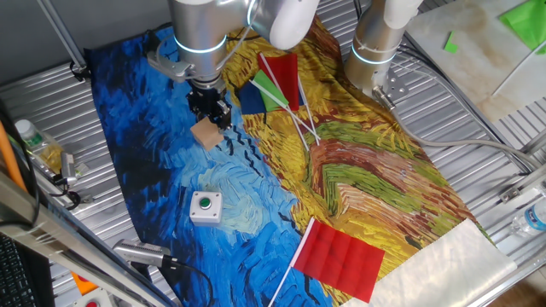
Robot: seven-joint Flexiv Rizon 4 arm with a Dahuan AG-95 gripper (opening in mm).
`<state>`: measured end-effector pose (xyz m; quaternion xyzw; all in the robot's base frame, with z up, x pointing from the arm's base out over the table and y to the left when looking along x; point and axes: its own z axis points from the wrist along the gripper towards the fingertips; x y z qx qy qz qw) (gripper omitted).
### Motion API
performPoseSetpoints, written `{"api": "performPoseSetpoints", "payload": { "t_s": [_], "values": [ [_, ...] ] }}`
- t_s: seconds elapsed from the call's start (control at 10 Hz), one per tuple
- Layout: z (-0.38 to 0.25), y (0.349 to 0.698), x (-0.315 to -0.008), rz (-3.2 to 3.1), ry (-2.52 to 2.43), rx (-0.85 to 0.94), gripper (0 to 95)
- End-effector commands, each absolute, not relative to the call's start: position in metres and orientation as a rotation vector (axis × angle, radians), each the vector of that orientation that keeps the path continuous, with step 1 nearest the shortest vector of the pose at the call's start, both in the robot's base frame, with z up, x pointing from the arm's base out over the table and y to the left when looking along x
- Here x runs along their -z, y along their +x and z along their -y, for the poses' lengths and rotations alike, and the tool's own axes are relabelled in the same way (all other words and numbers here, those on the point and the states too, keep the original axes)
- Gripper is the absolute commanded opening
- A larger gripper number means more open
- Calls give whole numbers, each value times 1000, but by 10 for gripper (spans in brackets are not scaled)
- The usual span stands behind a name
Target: Pick up the small block on the left and move it to the right
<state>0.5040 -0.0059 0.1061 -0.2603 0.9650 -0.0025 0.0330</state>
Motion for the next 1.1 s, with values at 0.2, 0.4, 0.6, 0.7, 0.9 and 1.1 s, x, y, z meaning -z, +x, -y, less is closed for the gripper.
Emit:
{"api": "performPoseSetpoints", "payload": {
  "t_s": [0.2, 0.4, 0.6, 0.7, 0.9, 1.1],
  "values": [
    [5, 504, -106, -2966, -813, 9, 0],
    [5, 504, -106, -2962, -818, -1, 0],
    [5, 504, -107, -2957, -823, -10, 0],
    [6, 504, -109, -2958, -827, -10, 0],
    [4, 502, -111, -2958, -827, -12, 0],
    [-14, 496, -113, -2975, -775, -3, 0]
  ]
}}
